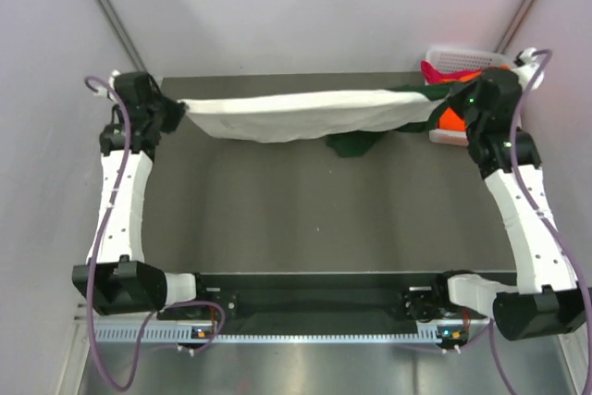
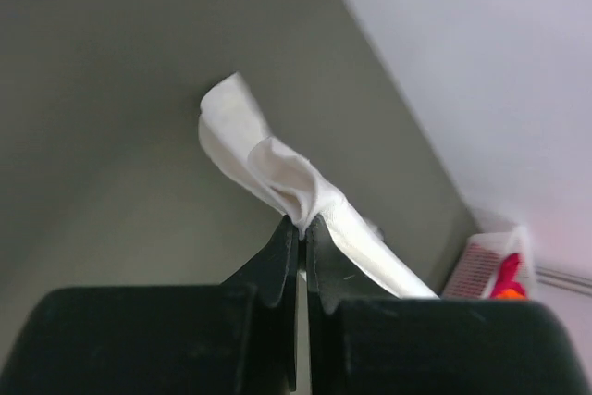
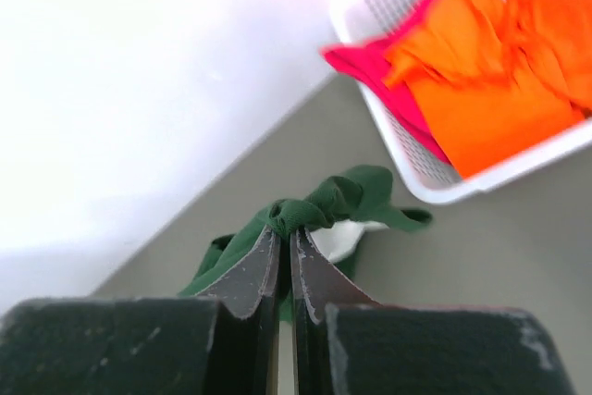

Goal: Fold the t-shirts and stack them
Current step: Fold the tshirt

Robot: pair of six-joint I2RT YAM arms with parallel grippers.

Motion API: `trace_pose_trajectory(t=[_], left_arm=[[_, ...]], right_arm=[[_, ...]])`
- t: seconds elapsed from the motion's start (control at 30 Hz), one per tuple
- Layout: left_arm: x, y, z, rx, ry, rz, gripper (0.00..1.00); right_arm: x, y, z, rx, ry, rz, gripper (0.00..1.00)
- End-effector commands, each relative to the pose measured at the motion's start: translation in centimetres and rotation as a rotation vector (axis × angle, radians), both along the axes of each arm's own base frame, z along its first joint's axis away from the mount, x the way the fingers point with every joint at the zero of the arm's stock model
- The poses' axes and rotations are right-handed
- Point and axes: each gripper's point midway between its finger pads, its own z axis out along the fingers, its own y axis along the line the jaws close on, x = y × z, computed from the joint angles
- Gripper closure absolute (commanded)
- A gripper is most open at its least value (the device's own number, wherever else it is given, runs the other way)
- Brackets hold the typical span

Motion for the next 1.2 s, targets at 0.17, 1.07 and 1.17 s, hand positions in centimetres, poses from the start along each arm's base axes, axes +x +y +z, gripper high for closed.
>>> trace_pose_trajectory(t=[0.17,1.07,1.17], left_arm=[[-8.5,0.6,16.8,0.106,-0.309,0.010,1.00],[-5.7,0.1,16.8,0.059,-0.284,-0.019,1.00],[-7.5,0.8,19.2,0.096,-0.342,0.027,1.00]], right_arm=[[-12.0,-0.9,16.9,-0.080,-0.374,0.070,1.00],[-10.1,1.0,17.1,-0.008,-0.354,0.147,1.00],[-11.4,0.9,18.7,-0.015,-0.397,0.152,1.00]])
